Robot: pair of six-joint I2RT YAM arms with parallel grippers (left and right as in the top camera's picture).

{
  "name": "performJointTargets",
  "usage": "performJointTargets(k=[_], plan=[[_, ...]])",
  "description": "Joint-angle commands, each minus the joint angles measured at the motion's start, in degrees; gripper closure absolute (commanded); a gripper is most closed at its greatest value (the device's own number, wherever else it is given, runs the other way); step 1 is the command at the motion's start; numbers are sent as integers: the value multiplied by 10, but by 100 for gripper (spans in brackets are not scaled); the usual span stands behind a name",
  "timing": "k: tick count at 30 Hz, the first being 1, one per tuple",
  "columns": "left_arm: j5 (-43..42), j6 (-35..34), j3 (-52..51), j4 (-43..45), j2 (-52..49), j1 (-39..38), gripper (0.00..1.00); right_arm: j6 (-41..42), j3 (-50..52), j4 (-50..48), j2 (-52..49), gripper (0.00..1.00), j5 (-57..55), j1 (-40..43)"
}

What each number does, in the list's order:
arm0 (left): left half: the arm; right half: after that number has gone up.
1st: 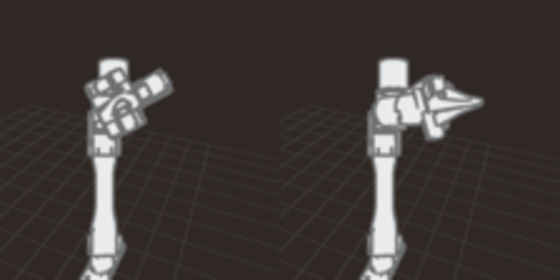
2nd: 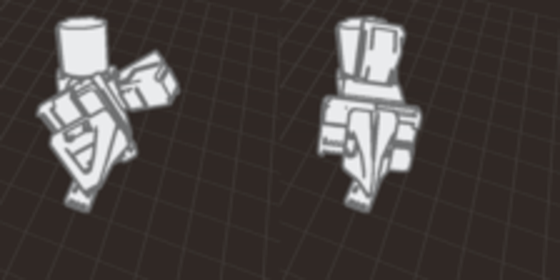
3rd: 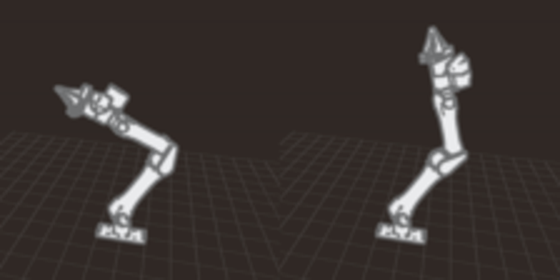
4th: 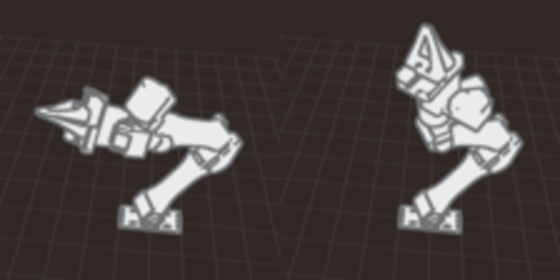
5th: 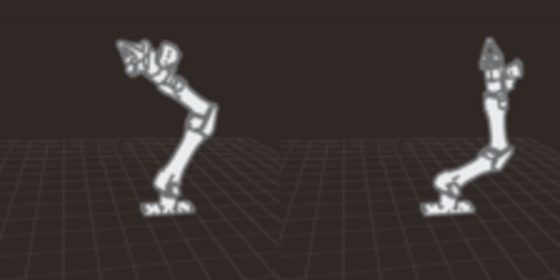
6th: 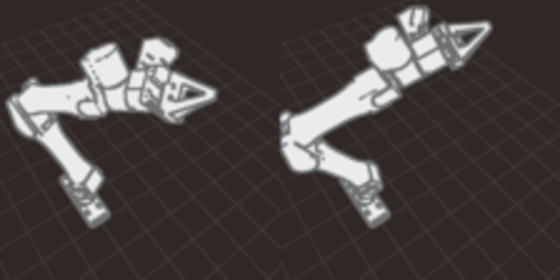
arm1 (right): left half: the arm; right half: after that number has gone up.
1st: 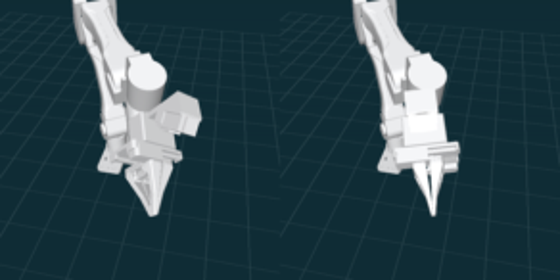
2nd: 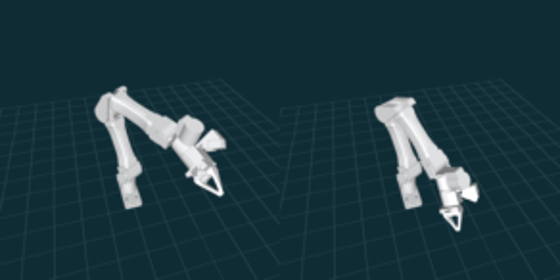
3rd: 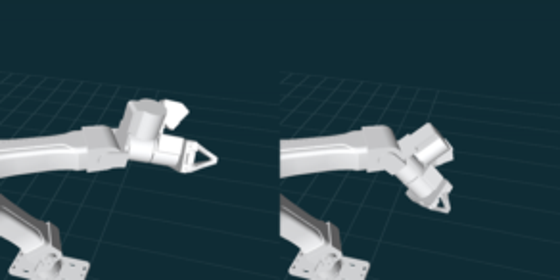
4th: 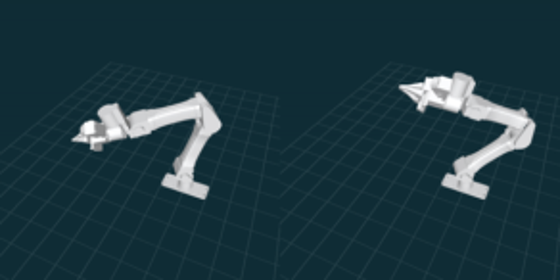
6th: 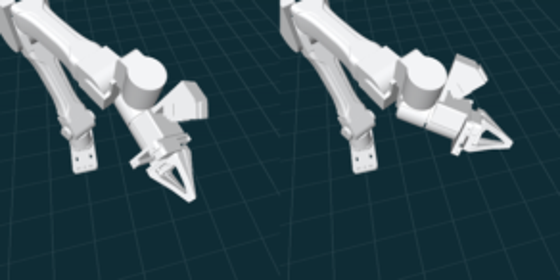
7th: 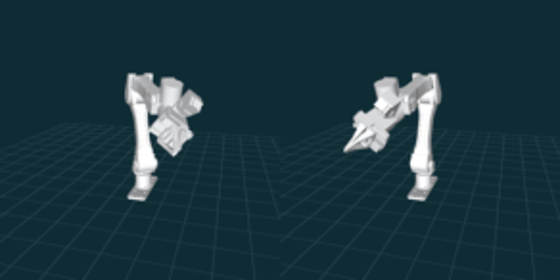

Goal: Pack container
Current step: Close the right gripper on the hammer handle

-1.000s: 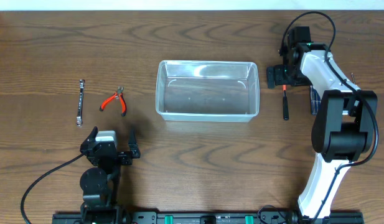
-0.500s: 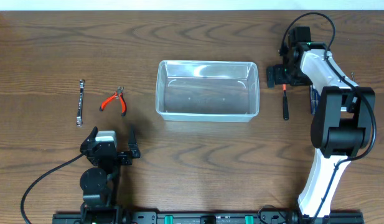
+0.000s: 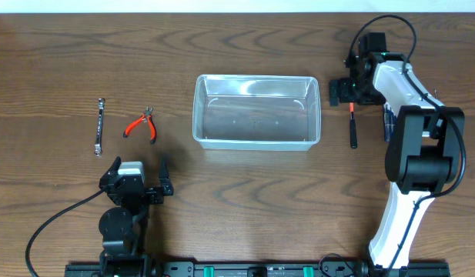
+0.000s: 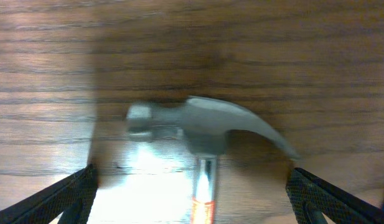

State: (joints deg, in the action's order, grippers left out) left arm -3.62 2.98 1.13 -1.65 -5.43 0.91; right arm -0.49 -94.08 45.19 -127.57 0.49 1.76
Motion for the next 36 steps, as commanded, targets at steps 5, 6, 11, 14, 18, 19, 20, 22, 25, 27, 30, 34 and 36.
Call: performJointTargets(k=[5,6,11,14,18,19,20,22,25,27,30,34,36], plan=[[0,-3,-9,-20,0,0,2,11,15,10,-45,9,12,24],[0,-3,-9,-19,0,0,2,11,15,11,-45,14,12,24],[0,-3,-9,-19,0,0,2,11,15,13,-45,28,12,24],[0,-3,-9,-19,0,0,2,11,15,16,-45,40,12,23],[0,-3,-9,-19,0,0,2,11,15,19,-45,56,13,23],[0,-3,-9,-19,0,0,2,11,15,20,-45,59,12,23],[0,-3,-9,-19,0,0,2,11,15,21,-45,60,13,23],[0,-3,-9,-19,0,0,2,11,15,22,-45,67,12,23],[0,-3,-9,-19,0,0,2,11,15,22,-45,78,13,23],[0,-3,-9,-18,0,0,2,11,15,22,-45,83,13,23],[0,-3,-9,-11,0,0,2,11,15,23,-45,86,13,23],[0,-3,-9,6,0,0,2,11,15,23,-45,89,13,23],[0,-3,-9,8,0,0,2,11,15,23,-45,89,13,23]])
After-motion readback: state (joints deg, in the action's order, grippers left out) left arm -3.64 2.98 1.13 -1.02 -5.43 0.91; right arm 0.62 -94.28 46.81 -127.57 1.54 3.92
